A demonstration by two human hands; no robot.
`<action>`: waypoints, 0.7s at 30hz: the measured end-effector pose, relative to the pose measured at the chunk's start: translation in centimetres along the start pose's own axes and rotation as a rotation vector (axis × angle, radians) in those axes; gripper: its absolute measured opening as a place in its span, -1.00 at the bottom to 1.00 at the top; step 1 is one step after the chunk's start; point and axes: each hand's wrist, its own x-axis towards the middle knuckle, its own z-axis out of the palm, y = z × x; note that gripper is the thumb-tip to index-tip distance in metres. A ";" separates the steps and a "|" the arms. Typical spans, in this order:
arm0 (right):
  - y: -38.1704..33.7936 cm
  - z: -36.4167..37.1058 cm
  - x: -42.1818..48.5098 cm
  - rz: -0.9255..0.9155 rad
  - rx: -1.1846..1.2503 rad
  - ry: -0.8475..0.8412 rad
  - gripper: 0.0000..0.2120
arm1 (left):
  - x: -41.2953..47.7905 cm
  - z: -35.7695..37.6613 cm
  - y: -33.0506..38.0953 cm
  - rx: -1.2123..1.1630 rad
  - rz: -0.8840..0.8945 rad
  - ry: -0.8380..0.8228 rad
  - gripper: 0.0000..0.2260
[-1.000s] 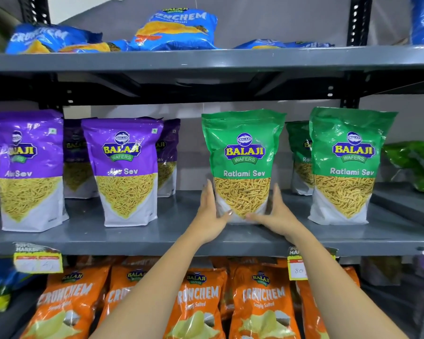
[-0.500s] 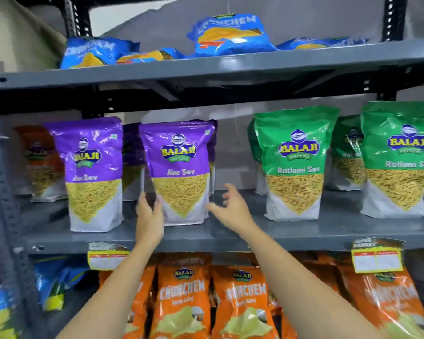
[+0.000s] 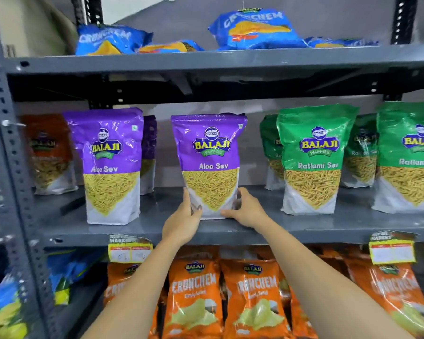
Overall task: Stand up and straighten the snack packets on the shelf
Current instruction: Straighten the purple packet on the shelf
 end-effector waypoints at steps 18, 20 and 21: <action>1.4 -0.1 -0.4 -0.008 0.013 0.060 -0.37 | 0.4 0.5 0.1 0.052 0.056 -0.051 -0.43; 1.4 0.0 -0.3 -0.007 0.010 0.064 -0.37 | 0.4 0.5 0.1 0.063 0.062 -0.045 -0.43; 1.5 0.0 -0.3 -0.006 0.016 0.066 -0.37 | 0.4 0.5 0.1 0.069 0.063 -0.041 -0.43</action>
